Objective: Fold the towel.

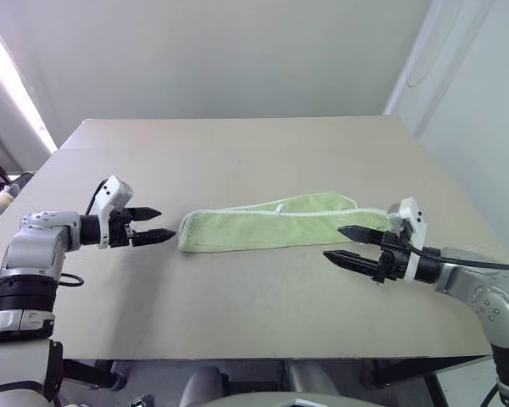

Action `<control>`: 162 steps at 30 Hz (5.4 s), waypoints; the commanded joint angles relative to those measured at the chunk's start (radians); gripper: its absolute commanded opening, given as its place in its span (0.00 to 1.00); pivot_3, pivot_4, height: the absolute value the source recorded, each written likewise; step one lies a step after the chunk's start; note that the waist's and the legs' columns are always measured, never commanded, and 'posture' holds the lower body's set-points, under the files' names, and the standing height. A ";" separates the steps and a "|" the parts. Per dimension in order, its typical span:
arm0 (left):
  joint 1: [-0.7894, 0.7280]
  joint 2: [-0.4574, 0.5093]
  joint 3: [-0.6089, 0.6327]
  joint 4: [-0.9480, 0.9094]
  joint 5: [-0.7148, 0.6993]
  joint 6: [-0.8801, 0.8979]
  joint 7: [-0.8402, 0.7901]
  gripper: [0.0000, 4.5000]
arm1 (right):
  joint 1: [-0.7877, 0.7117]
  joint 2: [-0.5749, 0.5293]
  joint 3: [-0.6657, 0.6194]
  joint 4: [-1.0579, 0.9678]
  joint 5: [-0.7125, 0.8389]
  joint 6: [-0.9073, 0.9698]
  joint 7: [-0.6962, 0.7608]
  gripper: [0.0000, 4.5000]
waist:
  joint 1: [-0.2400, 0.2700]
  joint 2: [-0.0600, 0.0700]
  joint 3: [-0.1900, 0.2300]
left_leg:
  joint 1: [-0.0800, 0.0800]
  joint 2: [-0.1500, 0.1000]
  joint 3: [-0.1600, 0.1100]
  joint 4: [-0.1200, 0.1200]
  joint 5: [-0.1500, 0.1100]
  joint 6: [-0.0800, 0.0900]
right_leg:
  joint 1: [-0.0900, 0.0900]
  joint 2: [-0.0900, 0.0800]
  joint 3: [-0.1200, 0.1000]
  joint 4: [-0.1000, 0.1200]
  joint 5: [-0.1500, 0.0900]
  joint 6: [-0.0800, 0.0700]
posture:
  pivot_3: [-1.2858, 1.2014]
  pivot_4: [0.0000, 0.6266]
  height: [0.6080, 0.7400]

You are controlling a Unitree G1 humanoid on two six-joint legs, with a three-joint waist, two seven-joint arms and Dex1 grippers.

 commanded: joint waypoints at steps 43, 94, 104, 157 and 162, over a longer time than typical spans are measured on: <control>-0.474 -0.279 -0.101 0.688 0.162 -0.074 0.245 1.00 | -0.190 0.057 0.002 0.185 -0.204 -0.144 -0.230 0.99 | -0.001 0.000 0.000 | -0.002 -0.001 0.000 0.000 0.000 0.000 | -0.001 0.000 0.000 -0.001 0.000 0.001 | 0.52 0.00 0.79; -0.221 -0.142 -0.052 0.293 0.118 -0.186 0.033 0.01 | -0.244 0.078 0.057 0.339 -0.272 -0.036 -0.310 1.00 | 0.001 0.000 0.000 | -0.002 -0.001 -0.001 0.000 0.000 0.000 | -0.001 0.000 0.000 0.000 0.000 0.000 | 0.52 0.00 0.79; -0.205 -0.144 -0.056 0.267 0.100 -0.159 0.063 0.01 | -0.203 0.051 0.056 0.288 -0.261 -0.009 -0.259 1.00 | 0.000 0.000 0.000 | -0.001 -0.001 0.000 0.000 0.000 0.000 | -0.001 0.000 0.000 0.000 0.000 0.000 | 0.52 0.00 0.79; -0.902 -0.301 0.085 0.944 0.263 -0.691 1.027 0.00 | -0.896 0.040 -0.034 0.994 -0.464 -0.615 -0.420 0.00 | 0.000 0.000 0.001 | -0.005 -0.002 0.000 -0.003 0.000 0.000 | -0.004 -0.001 0.001 -0.002 0.004 0.003 | 0.52 0.00 0.79; -0.921 -0.284 0.088 0.947 0.278 -0.725 0.997 0.00 | -0.835 0.019 -0.045 0.912 -0.404 -0.590 -0.299 0.00 | 0.000 0.000 0.000 | -0.005 -0.002 0.000 -0.005 0.000 0.000 | -0.004 -0.001 0.001 -0.002 0.003 0.004 | 0.52 0.00 0.79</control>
